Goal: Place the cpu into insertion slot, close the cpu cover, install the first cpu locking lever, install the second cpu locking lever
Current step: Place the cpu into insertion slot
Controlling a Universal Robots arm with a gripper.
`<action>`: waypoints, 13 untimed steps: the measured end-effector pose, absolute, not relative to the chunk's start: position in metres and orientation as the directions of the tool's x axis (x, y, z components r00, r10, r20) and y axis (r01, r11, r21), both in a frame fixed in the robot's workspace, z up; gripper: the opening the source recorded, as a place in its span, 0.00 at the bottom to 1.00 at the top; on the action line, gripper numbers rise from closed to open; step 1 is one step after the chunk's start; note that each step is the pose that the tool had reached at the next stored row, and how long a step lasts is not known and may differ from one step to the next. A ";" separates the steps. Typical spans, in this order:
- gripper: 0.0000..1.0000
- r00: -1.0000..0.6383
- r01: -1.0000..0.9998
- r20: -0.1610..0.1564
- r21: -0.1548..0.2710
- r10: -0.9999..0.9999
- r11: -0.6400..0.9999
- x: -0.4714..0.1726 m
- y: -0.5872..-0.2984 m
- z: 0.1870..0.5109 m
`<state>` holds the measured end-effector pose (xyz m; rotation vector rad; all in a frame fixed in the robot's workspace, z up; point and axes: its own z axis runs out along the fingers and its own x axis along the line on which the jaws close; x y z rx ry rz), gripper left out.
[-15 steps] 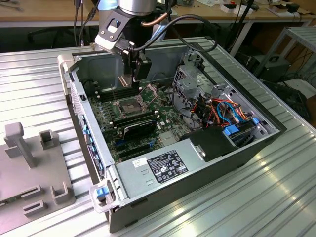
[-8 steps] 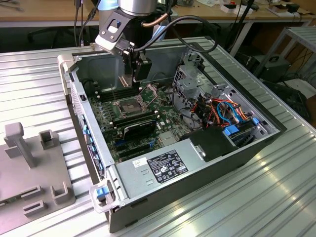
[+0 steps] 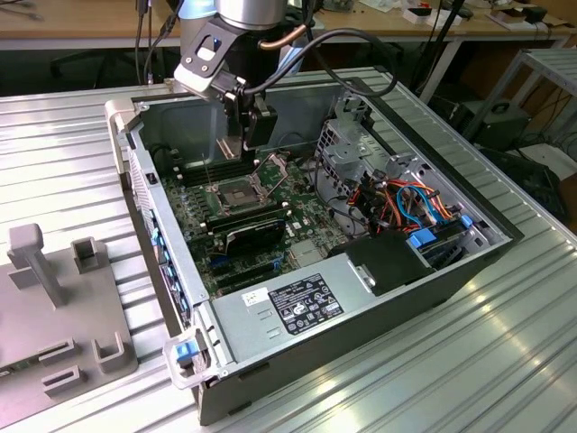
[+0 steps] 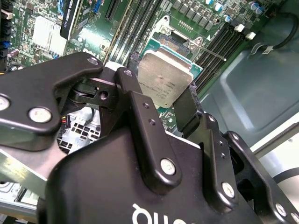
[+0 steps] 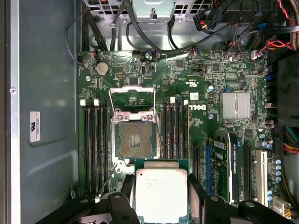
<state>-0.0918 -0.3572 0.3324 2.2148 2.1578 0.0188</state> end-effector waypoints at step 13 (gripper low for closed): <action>0.55 0.027 0.999 -0.026 0.048 0.999 -0.026 -0.079 -0.336 0.313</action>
